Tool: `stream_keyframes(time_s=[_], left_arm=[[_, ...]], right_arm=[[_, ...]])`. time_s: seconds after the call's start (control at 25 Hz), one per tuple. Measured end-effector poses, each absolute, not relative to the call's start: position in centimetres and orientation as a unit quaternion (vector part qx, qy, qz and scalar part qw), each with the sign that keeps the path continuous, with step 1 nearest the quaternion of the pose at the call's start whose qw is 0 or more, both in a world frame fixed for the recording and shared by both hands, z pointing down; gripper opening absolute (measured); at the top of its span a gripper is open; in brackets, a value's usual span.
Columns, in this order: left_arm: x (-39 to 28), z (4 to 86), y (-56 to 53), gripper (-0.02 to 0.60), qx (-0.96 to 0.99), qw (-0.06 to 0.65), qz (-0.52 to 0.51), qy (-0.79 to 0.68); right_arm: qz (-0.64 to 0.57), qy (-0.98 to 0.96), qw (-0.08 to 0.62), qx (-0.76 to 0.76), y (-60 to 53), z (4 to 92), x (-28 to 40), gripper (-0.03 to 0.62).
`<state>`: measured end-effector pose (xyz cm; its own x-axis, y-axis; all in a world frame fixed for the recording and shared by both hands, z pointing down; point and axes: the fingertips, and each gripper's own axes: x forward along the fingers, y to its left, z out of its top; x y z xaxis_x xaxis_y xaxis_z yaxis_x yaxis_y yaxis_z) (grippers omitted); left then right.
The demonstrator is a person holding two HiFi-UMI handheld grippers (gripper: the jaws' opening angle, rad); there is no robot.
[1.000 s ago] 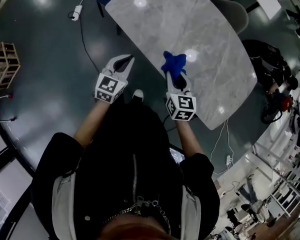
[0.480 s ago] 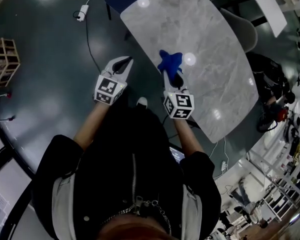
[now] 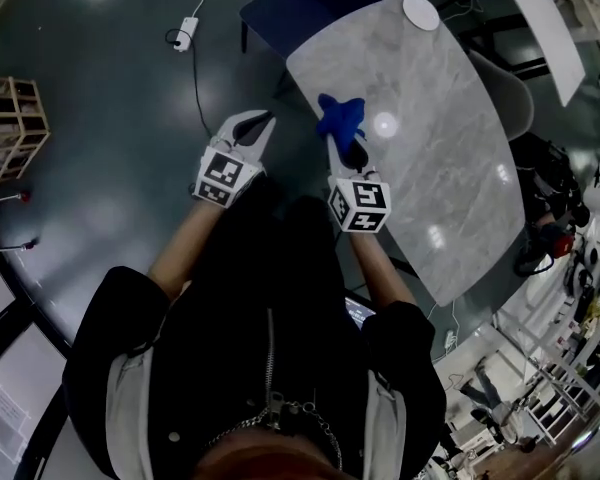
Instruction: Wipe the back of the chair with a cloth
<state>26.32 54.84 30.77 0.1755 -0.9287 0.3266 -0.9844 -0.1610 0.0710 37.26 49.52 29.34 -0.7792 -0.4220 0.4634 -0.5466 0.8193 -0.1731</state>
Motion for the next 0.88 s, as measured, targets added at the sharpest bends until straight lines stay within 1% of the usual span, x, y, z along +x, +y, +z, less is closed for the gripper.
stream_keyframes(time_s=[0.2, 0.44, 0.64, 0.88], left_arm=[[22.2, 30.4, 53.9, 0.017, 0.749, 0.133, 0.098, -0.641], [19.1, 30.7, 52.4, 0.017, 0.739, 0.138, 0.094, -0.653], [16.6, 32.1, 50.4, 0.017, 0.727, 0.148, 0.096, -0.664], [11.2, 32.1, 45.8, 0.017, 0.721, 0.151, 0.099, -0.669]], right_arm=[[0.137, -0.937, 0.213, 0.24, 49.0, 28.6, 32.2, 0.109], [0.131, -0.942, 0.213, 0.225, 47.0, 28.3, 28.7, 0.109], [0.14, -0.942, 0.214, 0.219, 43.8, 29.7, 26.3, 0.109], [0.158, -0.943, 0.198, 0.213, 38.7, 30.5, 20.8, 0.109]])
